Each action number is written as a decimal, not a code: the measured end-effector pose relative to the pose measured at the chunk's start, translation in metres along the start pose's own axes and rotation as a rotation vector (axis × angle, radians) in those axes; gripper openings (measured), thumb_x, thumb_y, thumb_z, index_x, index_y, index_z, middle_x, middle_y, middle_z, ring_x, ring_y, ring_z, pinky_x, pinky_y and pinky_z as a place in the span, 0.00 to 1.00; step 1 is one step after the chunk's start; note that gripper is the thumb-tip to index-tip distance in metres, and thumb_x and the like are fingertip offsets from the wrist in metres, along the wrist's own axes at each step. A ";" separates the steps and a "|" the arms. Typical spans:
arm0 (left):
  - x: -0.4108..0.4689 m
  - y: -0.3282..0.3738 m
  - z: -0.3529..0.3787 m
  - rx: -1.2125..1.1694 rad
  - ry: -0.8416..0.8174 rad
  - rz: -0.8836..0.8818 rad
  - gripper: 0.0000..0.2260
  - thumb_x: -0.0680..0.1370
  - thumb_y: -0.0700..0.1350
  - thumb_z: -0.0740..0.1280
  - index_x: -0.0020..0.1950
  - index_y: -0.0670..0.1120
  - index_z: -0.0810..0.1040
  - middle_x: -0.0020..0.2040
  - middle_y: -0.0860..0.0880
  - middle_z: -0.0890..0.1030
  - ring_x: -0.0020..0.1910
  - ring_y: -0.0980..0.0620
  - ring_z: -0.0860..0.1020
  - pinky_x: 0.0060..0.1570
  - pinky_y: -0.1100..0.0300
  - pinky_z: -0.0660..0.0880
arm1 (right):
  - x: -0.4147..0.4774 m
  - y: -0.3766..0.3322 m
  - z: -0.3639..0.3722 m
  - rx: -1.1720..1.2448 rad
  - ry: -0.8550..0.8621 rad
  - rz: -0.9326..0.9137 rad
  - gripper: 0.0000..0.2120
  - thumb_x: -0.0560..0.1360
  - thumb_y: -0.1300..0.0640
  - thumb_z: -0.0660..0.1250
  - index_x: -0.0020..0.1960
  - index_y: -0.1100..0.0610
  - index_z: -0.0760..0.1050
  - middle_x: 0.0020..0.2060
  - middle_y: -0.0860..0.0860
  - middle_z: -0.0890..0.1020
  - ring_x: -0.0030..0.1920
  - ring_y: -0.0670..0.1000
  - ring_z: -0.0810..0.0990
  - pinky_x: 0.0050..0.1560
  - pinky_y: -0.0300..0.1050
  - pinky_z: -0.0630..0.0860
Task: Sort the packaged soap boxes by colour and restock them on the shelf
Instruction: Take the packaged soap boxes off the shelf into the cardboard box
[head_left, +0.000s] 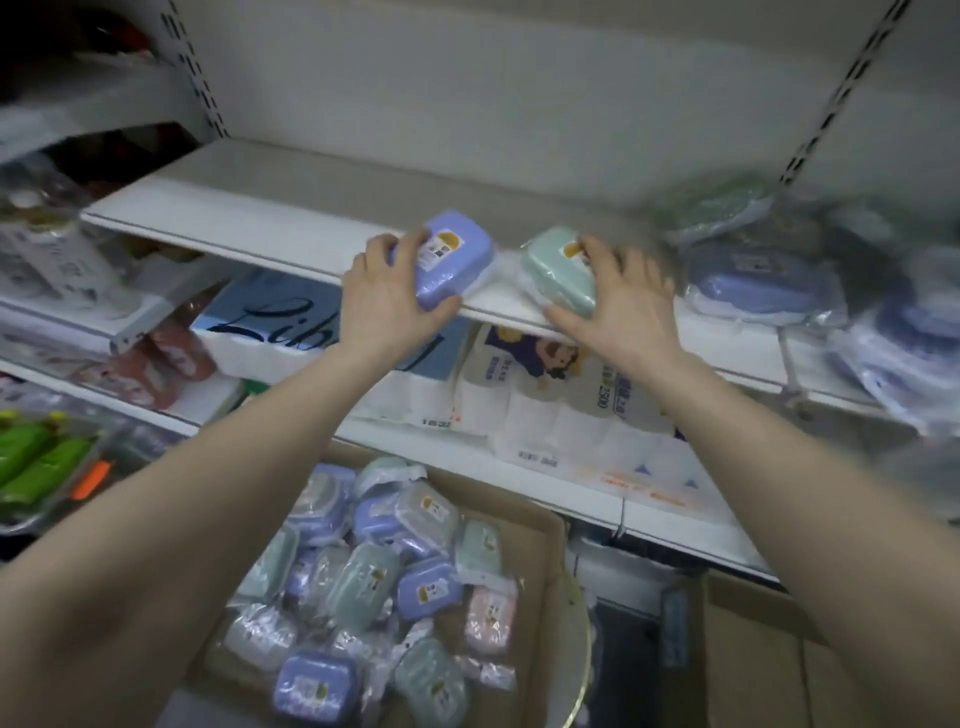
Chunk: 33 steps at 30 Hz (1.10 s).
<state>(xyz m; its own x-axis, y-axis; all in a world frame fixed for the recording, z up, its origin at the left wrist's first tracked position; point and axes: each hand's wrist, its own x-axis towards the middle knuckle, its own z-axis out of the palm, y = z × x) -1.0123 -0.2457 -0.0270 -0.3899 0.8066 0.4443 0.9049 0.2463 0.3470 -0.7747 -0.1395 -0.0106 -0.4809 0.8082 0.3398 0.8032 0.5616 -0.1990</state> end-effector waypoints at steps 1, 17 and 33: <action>-0.011 -0.004 -0.003 -0.028 0.014 0.010 0.34 0.69 0.59 0.68 0.72 0.49 0.66 0.62 0.41 0.71 0.55 0.38 0.73 0.57 0.48 0.69 | -0.012 -0.005 0.001 0.013 0.047 -0.005 0.38 0.71 0.35 0.66 0.76 0.49 0.60 0.63 0.59 0.70 0.62 0.61 0.69 0.60 0.55 0.66; -0.319 -0.120 0.101 -0.049 -0.447 -0.149 0.37 0.65 0.57 0.65 0.70 0.42 0.68 0.57 0.39 0.73 0.53 0.37 0.73 0.50 0.44 0.74 | -0.306 -0.031 0.199 0.013 -0.510 0.188 0.39 0.71 0.33 0.57 0.75 0.54 0.57 0.64 0.63 0.70 0.61 0.65 0.72 0.58 0.58 0.74; -0.415 -0.160 0.207 0.059 -0.880 0.000 0.40 0.61 0.45 0.79 0.71 0.42 0.69 0.66 0.42 0.73 0.66 0.37 0.69 0.67 0.44 0.68 | -0.394 -0.019 0.333 -0.074 -1.020 0.059 0.42 0.73 0.42 0.69 0.77 0.49 0.49 0.69 0.57 0.65 0.65 0.61 0.69 0.65 0.58 0.66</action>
<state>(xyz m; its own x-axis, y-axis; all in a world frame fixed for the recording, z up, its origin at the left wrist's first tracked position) -0.9605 -0.5083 -0.4381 -0.1390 0.9219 -0.3617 0.9218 0.2539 0.2928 -0.7170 -0.4099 -0.4468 -0.4823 0.6194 -0.6195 0.8383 0.5315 -0.1212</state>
